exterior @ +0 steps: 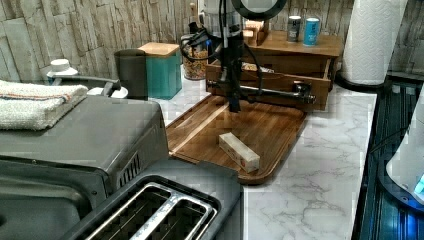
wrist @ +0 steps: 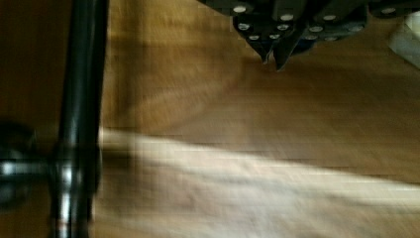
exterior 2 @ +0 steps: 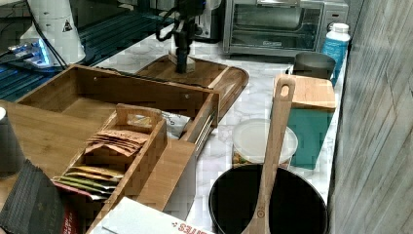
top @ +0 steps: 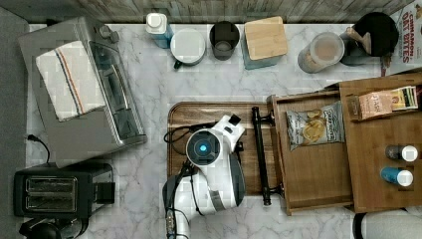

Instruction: Close the drawer.

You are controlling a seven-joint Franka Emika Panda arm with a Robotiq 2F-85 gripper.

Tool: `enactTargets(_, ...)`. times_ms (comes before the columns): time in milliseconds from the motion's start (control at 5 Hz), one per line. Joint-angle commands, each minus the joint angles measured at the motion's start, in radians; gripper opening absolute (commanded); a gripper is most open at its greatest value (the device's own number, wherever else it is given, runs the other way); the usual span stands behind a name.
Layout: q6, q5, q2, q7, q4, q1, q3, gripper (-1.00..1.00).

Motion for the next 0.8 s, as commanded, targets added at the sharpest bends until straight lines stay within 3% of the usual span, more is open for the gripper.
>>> enactTargets(200,0.042,-0.003,-0.060,-0.300,-0.031,-0.092,-0.108,-1.00)
enactTargets(400,0.086,-0.029,-0.064,-0.407,-0.031,-0.109,-0.164,-1.00)
enactTargets(800,0.094,0.050,0.039,-0.622,0.139,-0.182,-0.251,-1.00)
